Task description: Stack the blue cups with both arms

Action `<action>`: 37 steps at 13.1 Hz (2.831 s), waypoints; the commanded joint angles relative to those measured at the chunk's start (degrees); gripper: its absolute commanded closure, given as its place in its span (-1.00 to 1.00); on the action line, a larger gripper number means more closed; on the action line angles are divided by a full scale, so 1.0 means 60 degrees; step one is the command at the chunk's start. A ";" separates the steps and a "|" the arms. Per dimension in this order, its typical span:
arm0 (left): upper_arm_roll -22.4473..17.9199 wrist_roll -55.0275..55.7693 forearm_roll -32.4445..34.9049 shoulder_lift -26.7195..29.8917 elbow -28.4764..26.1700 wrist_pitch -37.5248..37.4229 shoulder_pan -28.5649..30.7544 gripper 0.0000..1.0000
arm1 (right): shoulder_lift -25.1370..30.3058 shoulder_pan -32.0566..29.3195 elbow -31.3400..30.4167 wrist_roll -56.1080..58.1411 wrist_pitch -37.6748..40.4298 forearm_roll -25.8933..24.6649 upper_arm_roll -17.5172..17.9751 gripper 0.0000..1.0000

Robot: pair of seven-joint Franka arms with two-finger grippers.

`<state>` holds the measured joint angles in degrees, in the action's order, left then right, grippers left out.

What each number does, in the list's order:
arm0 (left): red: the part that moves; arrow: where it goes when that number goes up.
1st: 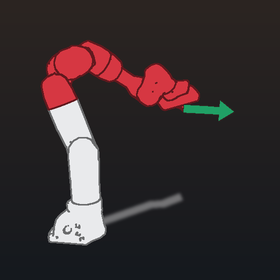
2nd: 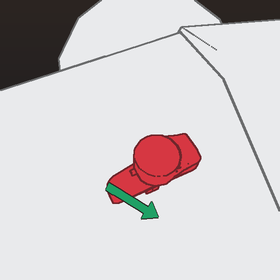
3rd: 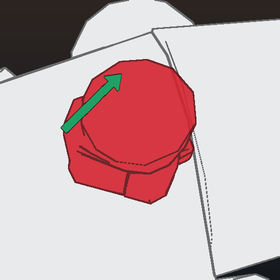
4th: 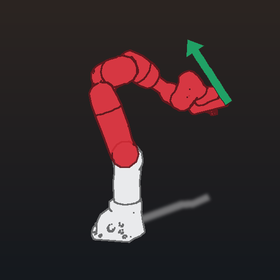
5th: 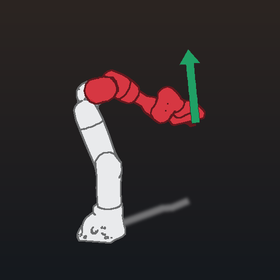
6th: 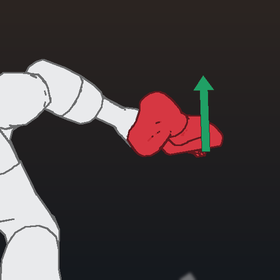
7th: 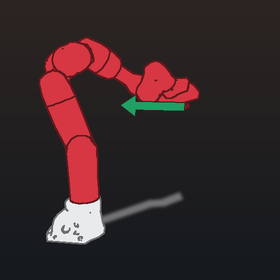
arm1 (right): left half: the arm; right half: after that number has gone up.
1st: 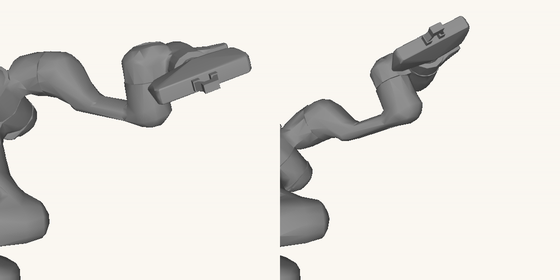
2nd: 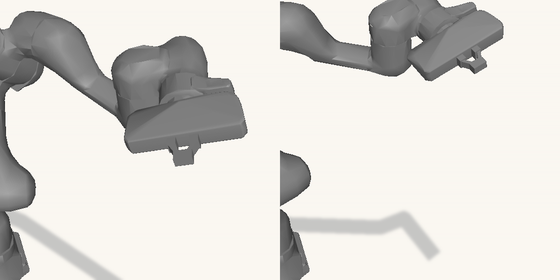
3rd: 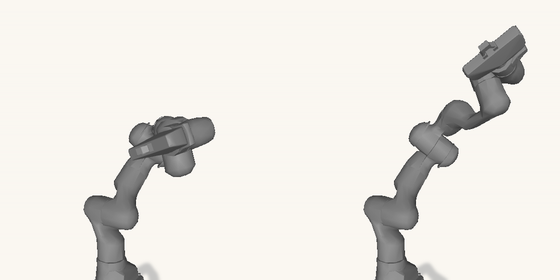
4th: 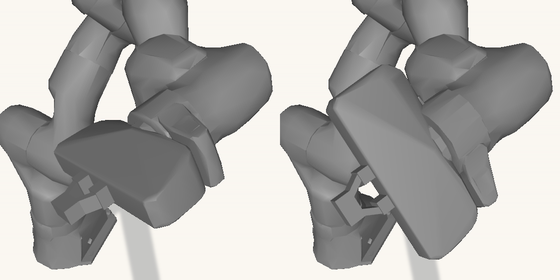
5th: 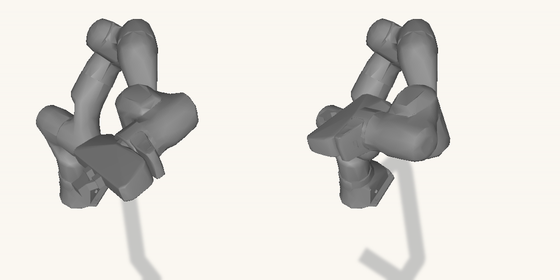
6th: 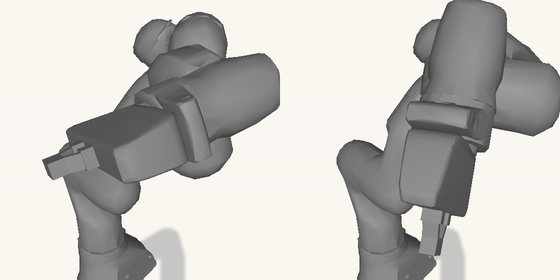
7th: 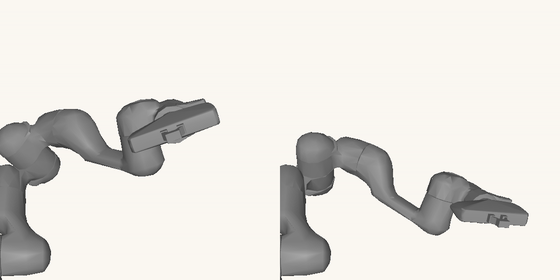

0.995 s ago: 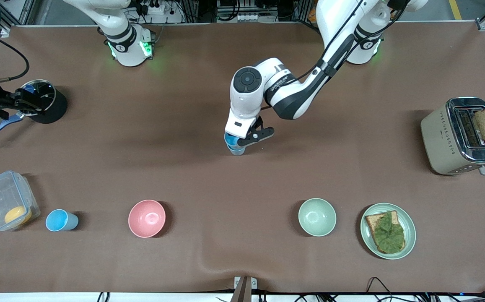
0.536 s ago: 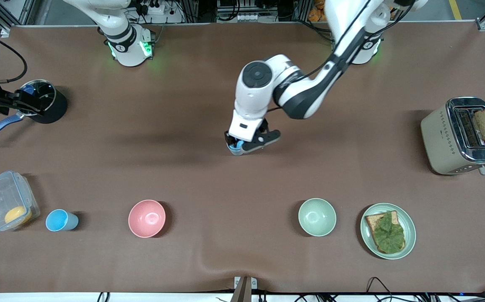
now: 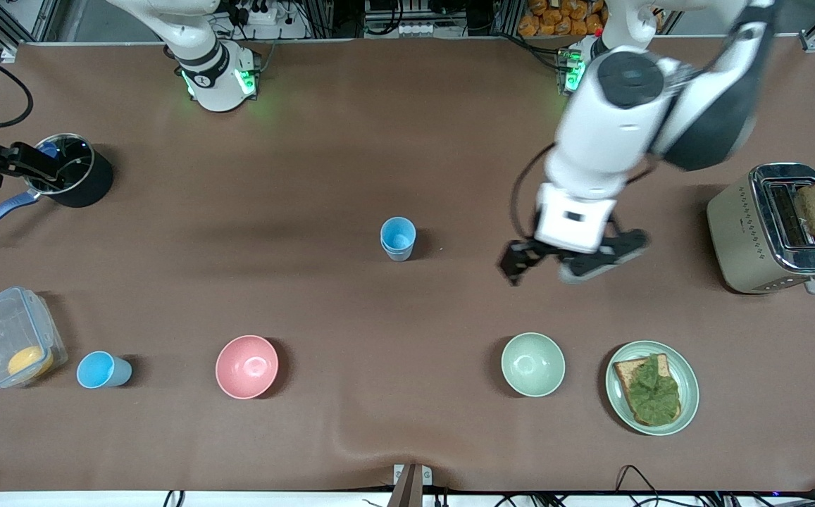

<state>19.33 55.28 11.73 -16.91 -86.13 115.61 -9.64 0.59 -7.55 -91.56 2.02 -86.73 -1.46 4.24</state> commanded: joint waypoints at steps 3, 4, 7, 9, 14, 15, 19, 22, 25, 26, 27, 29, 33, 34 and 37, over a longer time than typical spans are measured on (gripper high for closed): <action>0.0089 -0.3183 0.0024 0.1042 -0.0103 -0.1805 0.1269 -1.00 | -0.0230 0.0114 0.0303 -0.0219 -0.0120 0.0141 0.0144 -1.00; -0.0202 -0.4599 -0.0137 0.1379 -0.0161 -0.2039 0.1284 -1.00 | -0.0215 0.0217 0.0347 -0.0219 -0.0149 0.0112 0.0144 -1.00; -0.1155 -0.6499 -0.1148 0.2216 -0.0132 -0.3093 0.1240 -1.00 | -0.0230 0.0203 0.0391 -0.0219 -0.0251 0.0112 0.0144 -1.00; -0.1478 -0.6839 -0.1208 0.2699 -0.0161 -0.3504 0.1167 -1.00 | -0.0244 0.0174 0.0391 -0.0219 -0.0266 0.0127 0.0129 -1.00; -0.1859 -0.6986 -0.1501 0.3037 -0.0146 -0.4296 0.1182 -1.00 | -0.0245 0.0188 0.0391 -0.0219 -0.0281 0.0127 0.0144 -1.00; -0.1860 -0.7001 -0.1588 0.3154 -0.0161 -0.4602 0.1226 -1.00 | -0.0259 0.0189 0.0391 -0.0219 -0.0324 0.0127 0.0144 -1.00; -0.2035 -0.7293 -0.2292 0.3814 -0.0835 -0.4810 0.1592 -1.00 | -0.0244 0.0203 0.0377 -0.0219 -0.0339 0.0127 0.0144 -1.00; -0.2299 -0.7469 -0.2278 0.4034 -0.0879 -0.4868 0.1519 -1.00 | -0.0244 0.0203 0.0377 -0.0219 -0.0325 0.0127 0.0144 -1.00; -0.2241 -0.7440 -0.2219 0.3917 -0.0806 -0.4868 0.1577 -1.00 | -0.0244 0.0218 0.0362 -0.0219 -0.0325 0.0127 0.0144 -1.00; -0.2154 -0.7411 -0.2176 0.3844 -0.0791 -0.4868 0.1592 -1.00 | -0.0244 0.0203 0.0347 -0.0219 -0.0325 0.0141 0.0144 -1.00; -0.2153 -0.7425 -0.2161 0.3742 -0.0762 -0.4868 0.1592 -1.00 | -0.0244 0.0203 0.0347 -0.0219 -0.0310 0.0127 0.0144 -1.00; -0.2153 -0.7411 -0.2146 0.3698 -0.0762 -0.4839 0.1563 -1.00 | -0.0259 0.0189 0.0333 -0.0205 -0.0310 0.0141 0.0144 -1.00; -0.2153 -0.7440 -0.1956 0.3171 -0.0468 -0.4839 0.1562 -1.00 | -0.0244 0.0189 0.0318 -0.0204 -0.0310 0.0141 0.0144 -1.00; -0.2153 -0.7440 -0.1912 0.2952 -0.0425 -0.4825 0.1577 -1.00 | -0.0244 0.0189 0.0318 -0.0204 -0.0296 0.0127 0.0144 -1.00; -0.2211 -0.7425 -0.1955 0.2877 -0.0425 -0.4781 0.1636 -1.00 | -0.0244 0.0189 0.0318 -0.0204 -0.0296 0.0141 0.0144 -1.00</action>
<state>5.87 12.12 -0.41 0.82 -90.16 87.15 -0.65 -0.47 -6.41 -90.55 1.63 -89.11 -1.19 4.98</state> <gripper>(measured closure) 0.000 0.000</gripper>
